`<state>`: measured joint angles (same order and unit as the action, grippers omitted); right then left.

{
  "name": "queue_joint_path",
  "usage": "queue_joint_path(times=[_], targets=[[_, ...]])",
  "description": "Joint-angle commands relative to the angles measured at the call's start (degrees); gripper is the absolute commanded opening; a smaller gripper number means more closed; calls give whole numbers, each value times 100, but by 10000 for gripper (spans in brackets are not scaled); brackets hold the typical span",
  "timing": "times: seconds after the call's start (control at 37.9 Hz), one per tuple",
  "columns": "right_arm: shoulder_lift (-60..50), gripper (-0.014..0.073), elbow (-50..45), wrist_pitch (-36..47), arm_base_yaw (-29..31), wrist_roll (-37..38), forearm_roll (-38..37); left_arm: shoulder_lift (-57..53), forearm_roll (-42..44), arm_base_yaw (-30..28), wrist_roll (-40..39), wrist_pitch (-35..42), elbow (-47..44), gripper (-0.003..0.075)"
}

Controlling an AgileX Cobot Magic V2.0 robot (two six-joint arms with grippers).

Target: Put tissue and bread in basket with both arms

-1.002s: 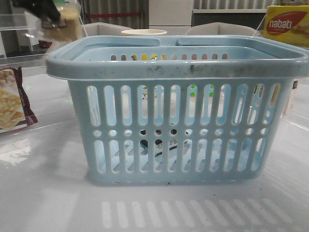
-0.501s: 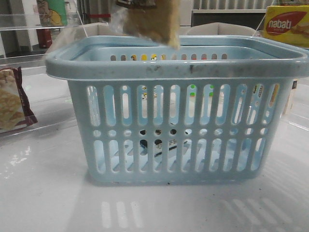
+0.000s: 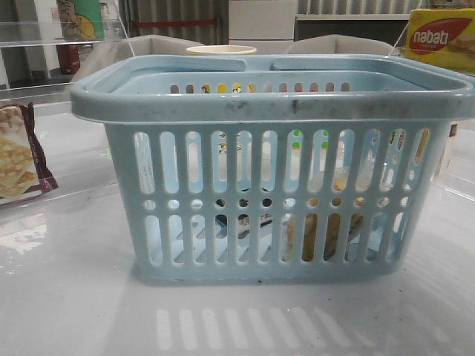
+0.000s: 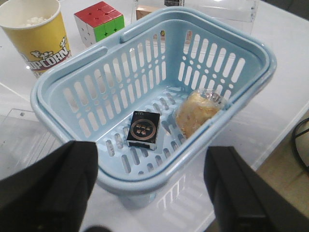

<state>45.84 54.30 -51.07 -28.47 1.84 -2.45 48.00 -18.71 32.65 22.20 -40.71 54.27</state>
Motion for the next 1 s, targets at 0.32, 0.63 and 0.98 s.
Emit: queue_joint_path(times=[0.32, 0.63, 0.98], targets=[[-25, 467, 146, 158, 4, -54, -123, -2401, 887, 21, -1151, -367, -1375, 377], [164, 42, 146, 56, 4, -54, -131, -2411, 1674, 13, -2220, -383, -1373, 97], [164, 42, 146, 56, 4, -54, -131, -2411, 1704, 13, -2252, -396, -1373, 97]])
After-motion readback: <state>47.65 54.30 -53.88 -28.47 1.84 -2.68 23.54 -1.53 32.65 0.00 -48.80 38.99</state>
